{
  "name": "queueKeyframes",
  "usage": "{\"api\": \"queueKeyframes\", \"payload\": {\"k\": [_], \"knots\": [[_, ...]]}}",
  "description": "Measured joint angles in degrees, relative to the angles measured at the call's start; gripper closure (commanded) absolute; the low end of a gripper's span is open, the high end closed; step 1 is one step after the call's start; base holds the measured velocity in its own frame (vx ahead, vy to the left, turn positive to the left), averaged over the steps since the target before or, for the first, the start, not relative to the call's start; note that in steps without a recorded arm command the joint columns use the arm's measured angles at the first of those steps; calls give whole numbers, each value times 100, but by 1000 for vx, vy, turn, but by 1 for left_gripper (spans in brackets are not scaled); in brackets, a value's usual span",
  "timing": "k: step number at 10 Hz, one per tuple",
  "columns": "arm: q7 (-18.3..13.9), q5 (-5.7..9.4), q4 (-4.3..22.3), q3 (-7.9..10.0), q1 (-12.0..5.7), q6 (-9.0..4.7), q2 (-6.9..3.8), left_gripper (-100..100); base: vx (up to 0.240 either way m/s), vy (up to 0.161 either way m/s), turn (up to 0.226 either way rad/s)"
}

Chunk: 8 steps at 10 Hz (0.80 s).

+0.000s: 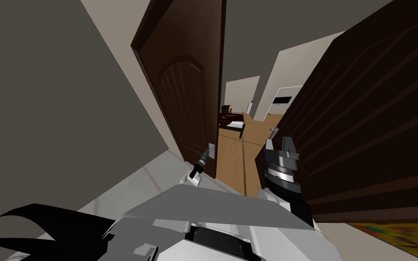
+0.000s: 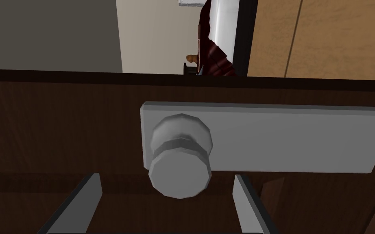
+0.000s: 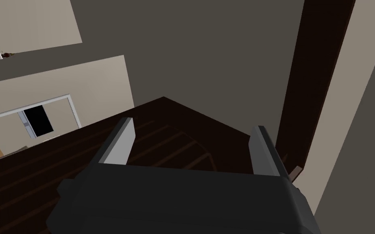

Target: Push the door open

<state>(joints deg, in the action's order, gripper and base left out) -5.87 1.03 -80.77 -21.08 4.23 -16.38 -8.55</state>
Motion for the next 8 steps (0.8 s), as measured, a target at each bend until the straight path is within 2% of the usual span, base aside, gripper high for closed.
{"api": "queueKeyframes", "payload": {"k": [2, 3, 8], "knots": [[8, 3, 81, 41, -56, -3, 39, -100, 131, -38, -12], [9, 4, 86, 44, -60, -5, 42, 100, -6, 3, 6], [10, 3, 83, 47, -70, 4, 41, 100, -10, 3, -5]]}}
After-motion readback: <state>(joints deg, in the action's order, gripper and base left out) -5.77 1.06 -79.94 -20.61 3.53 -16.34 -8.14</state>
